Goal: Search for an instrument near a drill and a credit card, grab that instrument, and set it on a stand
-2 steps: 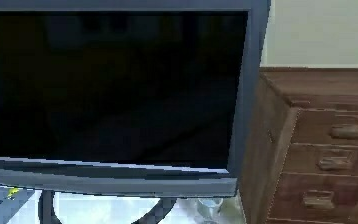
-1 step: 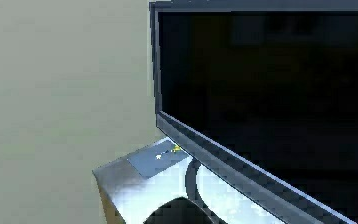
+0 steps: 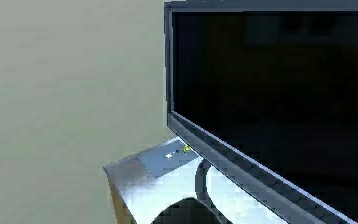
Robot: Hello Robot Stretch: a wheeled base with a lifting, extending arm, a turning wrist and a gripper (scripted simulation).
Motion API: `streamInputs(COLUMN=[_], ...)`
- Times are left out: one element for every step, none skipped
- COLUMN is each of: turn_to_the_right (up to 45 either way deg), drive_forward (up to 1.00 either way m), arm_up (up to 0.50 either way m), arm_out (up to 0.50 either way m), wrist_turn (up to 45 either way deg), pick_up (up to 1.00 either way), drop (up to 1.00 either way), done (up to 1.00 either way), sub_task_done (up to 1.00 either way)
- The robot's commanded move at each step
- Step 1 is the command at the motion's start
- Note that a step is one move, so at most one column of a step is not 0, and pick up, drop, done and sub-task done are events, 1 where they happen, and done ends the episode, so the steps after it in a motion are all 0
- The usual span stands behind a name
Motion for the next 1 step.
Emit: streamInputs(turn_to_the_right=[45.0], drive_forward=[0.00], arm_up=[0.00], arm_out=[0.00], wrist_turn=[0.0], pick_up=[0.00], drop=[0.00], done=[0.00], sub_task_done=[0.00])
